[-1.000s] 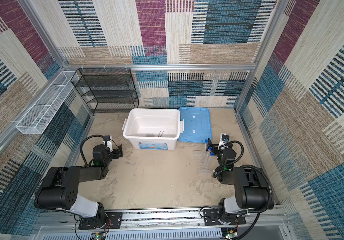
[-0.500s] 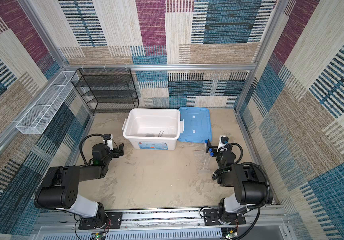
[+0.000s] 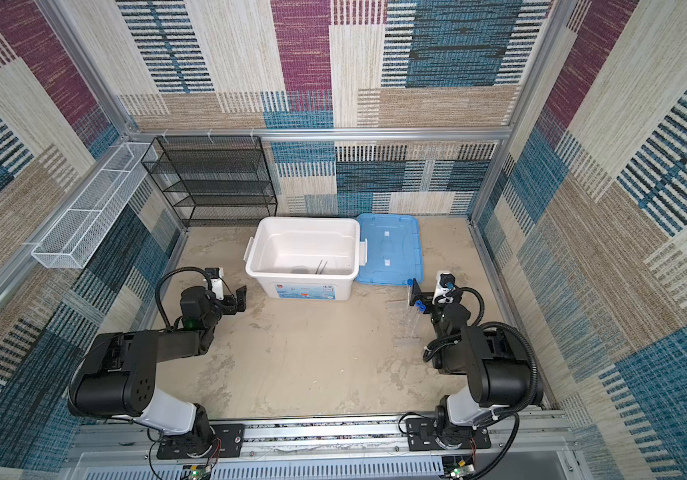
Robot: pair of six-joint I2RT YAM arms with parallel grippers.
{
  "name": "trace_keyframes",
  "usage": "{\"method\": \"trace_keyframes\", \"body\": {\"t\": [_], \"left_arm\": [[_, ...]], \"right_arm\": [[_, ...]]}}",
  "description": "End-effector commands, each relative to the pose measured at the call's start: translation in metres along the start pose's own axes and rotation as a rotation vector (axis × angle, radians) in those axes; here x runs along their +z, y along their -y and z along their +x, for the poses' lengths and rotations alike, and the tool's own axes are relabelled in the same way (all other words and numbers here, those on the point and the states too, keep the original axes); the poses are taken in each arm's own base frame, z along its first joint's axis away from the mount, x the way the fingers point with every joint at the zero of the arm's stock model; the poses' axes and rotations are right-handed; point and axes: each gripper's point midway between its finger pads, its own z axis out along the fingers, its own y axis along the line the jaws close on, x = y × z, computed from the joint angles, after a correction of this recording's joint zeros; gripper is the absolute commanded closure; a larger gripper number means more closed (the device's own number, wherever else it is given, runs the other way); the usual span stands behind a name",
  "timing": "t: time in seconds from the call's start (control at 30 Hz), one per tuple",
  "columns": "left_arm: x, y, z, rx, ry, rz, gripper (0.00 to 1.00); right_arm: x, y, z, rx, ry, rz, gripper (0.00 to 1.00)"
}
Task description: Organize the chemistry lab equipment
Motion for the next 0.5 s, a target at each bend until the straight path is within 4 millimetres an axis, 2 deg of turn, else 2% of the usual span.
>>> {"method": "trace_keyframes", "body": {"t": [0.0, 0.47], "left_arm": [[-0.0002, -0.0001, -0.0066, 0.007, 0.023, 0.001, 0.01], [0.002, -0.0013, -0.0062, 0.001, 0.016, 0.001, 0.01]], "right_arm": [[0.0002, -0.0006, -0.0097, -0.013, 0.038, 0.0, 0.01], [0.0007, -0.0007, -0.0101, -0.016, 0.039, 0.001, 0.01]]}}
